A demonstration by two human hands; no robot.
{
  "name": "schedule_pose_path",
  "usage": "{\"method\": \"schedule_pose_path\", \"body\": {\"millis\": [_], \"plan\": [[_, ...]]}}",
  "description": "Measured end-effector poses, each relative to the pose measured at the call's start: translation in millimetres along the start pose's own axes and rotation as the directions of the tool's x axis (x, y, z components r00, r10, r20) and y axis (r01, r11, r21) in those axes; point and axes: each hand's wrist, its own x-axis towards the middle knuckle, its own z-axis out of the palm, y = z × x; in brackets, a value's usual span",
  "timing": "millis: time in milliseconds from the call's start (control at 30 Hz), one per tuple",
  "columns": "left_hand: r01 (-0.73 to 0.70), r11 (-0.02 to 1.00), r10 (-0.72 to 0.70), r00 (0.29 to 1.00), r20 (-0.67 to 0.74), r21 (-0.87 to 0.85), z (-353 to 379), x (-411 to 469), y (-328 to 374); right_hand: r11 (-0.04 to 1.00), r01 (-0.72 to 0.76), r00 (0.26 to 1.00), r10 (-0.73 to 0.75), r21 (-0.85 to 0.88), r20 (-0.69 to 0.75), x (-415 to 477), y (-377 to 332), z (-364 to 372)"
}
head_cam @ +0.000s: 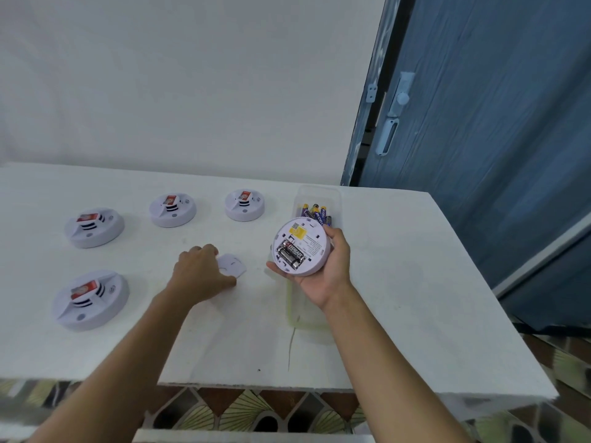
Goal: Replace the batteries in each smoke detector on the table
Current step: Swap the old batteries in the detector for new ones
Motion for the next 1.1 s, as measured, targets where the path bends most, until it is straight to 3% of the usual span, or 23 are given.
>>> {"method": "schedule_pose_path", "body": {"millis": [133, 233, 300, 633, 1000, 1100], "plan": [[-0.166, 0.97, 0.144, 0.981, -0.129, -0.179, -7, -15, 24, 1.0, 0.009, 1.0, -0.009, 0.018, 0.006, -3, 3, 2], [-0.413, 0.861, 0.308, 0.887, -0.343, -0.295, -10, -34, 53, 0.999, 0.034, 0.999, -0.034, 0.02, -0.018, -6, 5, 5], [-0.487, 0.815, 0.368, 0.854, -0.368, -0.315, -6, -43, 68, 0.998, 0.054, 0.998, -0.053, 0.022, -0.03, -8, 5, 6], [-0.482, 0.772, 0.34, 0.864, -0.371, -0.415, 13, -50, 92, 0.989, 0.129, 0.985, -0.136, -0.069, -0.111, -19, -4, 3], [-0.445, 0.768, 0.31, 0.887, -0.341, -0.461, 18, -47, 106, 0.978, 0.203, 0.975, -0.207, -0.052, -0.087, -29, -16, 3], [-0.386, 0.745, 0.256, 0.918, -0.302, -0.544, 17, -45, 109, 0.977, 0.197, 0.975, -0.204, -0.079, -0.092, -31, -18, 4]]}}
